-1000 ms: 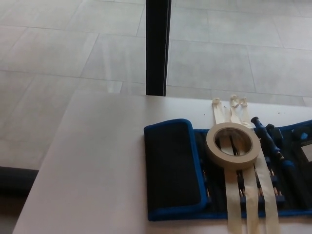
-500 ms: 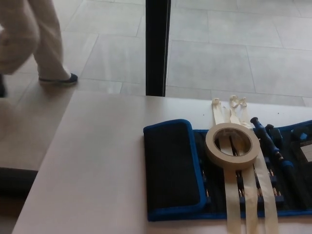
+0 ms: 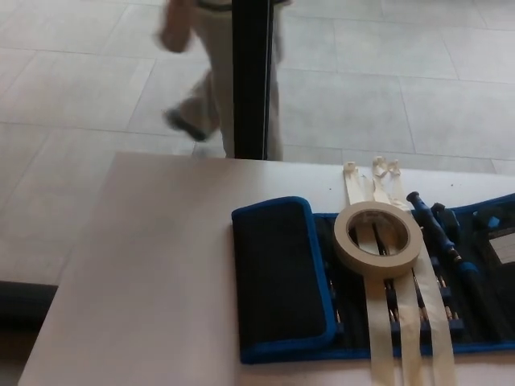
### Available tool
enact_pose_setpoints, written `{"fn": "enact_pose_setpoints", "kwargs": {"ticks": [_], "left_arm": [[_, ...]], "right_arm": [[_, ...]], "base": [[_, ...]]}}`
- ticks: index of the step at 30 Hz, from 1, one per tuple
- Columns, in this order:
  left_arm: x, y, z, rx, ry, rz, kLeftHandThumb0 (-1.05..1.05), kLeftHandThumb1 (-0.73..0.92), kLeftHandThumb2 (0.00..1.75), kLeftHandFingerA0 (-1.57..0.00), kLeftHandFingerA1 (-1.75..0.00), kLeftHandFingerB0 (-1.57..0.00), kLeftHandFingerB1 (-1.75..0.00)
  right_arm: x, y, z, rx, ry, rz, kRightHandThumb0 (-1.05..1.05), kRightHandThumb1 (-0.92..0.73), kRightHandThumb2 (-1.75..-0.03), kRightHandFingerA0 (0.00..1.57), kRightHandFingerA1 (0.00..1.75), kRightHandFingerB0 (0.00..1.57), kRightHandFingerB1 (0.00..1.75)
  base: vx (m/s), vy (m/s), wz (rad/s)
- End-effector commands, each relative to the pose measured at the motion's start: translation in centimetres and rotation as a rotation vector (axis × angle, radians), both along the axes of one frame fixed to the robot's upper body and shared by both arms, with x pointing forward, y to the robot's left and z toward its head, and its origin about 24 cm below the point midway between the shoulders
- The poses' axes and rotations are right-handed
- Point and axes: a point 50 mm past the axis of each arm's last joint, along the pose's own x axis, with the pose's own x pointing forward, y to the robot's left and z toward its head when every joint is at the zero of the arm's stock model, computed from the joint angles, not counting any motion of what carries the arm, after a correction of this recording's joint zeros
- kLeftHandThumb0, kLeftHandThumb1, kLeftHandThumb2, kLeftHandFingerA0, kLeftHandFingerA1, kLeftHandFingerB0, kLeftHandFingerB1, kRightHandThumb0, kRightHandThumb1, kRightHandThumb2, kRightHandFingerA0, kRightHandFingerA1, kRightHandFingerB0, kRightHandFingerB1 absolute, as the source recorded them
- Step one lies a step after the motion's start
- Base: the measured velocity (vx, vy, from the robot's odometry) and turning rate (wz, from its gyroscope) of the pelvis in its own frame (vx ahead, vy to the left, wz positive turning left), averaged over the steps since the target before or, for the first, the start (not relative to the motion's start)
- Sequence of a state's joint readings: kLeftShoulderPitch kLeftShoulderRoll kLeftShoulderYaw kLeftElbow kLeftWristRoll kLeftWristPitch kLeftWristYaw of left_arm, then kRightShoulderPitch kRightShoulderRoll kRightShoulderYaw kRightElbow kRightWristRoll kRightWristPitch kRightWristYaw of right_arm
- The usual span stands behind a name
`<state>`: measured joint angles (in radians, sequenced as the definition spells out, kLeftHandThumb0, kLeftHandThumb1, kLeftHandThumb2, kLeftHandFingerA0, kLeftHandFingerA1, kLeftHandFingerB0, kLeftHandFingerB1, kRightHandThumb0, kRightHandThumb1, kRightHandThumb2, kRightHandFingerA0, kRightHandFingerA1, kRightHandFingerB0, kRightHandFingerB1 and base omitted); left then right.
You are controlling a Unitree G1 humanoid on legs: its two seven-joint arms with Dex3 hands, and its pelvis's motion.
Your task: The robot uses its right hand to open a black folded toolkit cover kept in the middle of the desk
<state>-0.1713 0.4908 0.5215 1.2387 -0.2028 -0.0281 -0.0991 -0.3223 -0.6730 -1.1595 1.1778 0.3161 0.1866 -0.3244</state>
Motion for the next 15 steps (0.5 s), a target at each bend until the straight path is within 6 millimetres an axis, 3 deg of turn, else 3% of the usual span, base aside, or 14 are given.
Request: {"fn": "enact_pose_setpoints", "kwargs": {"ticks": [1, 2, 7, 9, 10, 11, 12, 13, 15], "left_arm": [[-0.8, 0.7, 0.3, 0.006, 0.007, 0.032, -0.70, 0.70, 0.61, -0.56, -0.64, -0.50, -0.46], [-0.8, 0.7, 0.3, 0.006, 0.005, 0.033, -0.71, 0.70, 0.61, -0.56, -0.66, -0.50, -0.46], [-1.2, 0.9, 0.3, 0.024, 0.016, 0.017, -0.74, 0.71, 0.62, -0.56, -0.66, -0.51, -0.46], [-1.5, 0.9, 0.2, 0.024, 0.018, 0.022, -0.72, 0.71, 0.62, -0.57, -0.66, -0.51, -0.46], [-1.7, 0.9, 0.1, 0.011, 0.023, 0.025, -0.73, 0.71, 0.61, -0.54, -0.66, -0.50, -0.47], [-1.8, 0.9, 0.1, 0.003, 0.019, 0.036, -0.72, 0.68, 0.60, -0.55, -0.67, -0.51, -0.48], [-1.8, 0.9, 0.1, 0.001, 0.014, 0.051, -0.70, 0.53, 0.96, -0.53, -0.71, -0.44, -0.58], [-1.9, 0.9, 0.0, 0.004, 0.017, 0.048, -0.71, 0.69, 0.61, -0.55, -0.67, -0.49, -0.47], [-2.0, 0.8, -0.1, 0.003, 0.018, 0.045, -0.71, 0.69, 0.61, -0.55, -0.67, -0.49, -0.47]], "right_arm": [[0.9, 1.0, -1.1, 0.043, -0.128, -0.023, -0.56, -0.75, -0.67, 0.77, 1.53, 0.56, 1.08], [0.9, 1.2, -1.4, 0.042, -0.126, -0.008, -0.56, -0.76, -0.67, 0.75, 1.58, 0.58, 1.13], [0.3, 1.4, -2.0, 0.051, -0.114, 0.001, -0.55, -0.77, -0.69, 0.80, 1.54, 0.44, 0.85], [0.1, 1.4, -2.1, 0.045, -0.109, 0.015, -0.55, -0.77, -0.69, 0.78, 1.55, 0.43, 0.87], [-0.1, 1.5, -2.3, 0.041, -0.106, 0.011, -0.55, -0.75, -0.68, 0.85, 1.52, 0.52, 1.01], [-0.2, 1.5, -2.4, 0.040, -0.105, 0.010, -0.54, -0.75, -0.67, 0.84, 1.54, 0.54, 1.02], [-0.3, 1.6, -2.6, 0.041, -0.105, 0.013, -0.56, -0.74, -0.69, 0.85, 1.57, 0.58, 1.04], [-0.4, 1.6, -2.7, 0.040, -0.102, 0.021, -0.57, -0.75, -0.69, 0.88, 1.58, 0.57, 1.01], [-0.4, 1.6, -2.7, 0.037, -0.100, 0.028, -0.57, -0.75, -0.69, 0.88, 1.58, 0.57, 1.01]], "base": [[0.00, 0.000, 0.00], [0.00, 0.000, 0.00], [0.00, 0.000, 0.00], [0.00, 0.000, 0.00], [0.00, 0.000, 0.00], [0.00, 0.000, 0.00], [0.00, 0.000, 0.00], [0.00, 0.000, 0.00], [0.00, 0.000, 0.00]]}}
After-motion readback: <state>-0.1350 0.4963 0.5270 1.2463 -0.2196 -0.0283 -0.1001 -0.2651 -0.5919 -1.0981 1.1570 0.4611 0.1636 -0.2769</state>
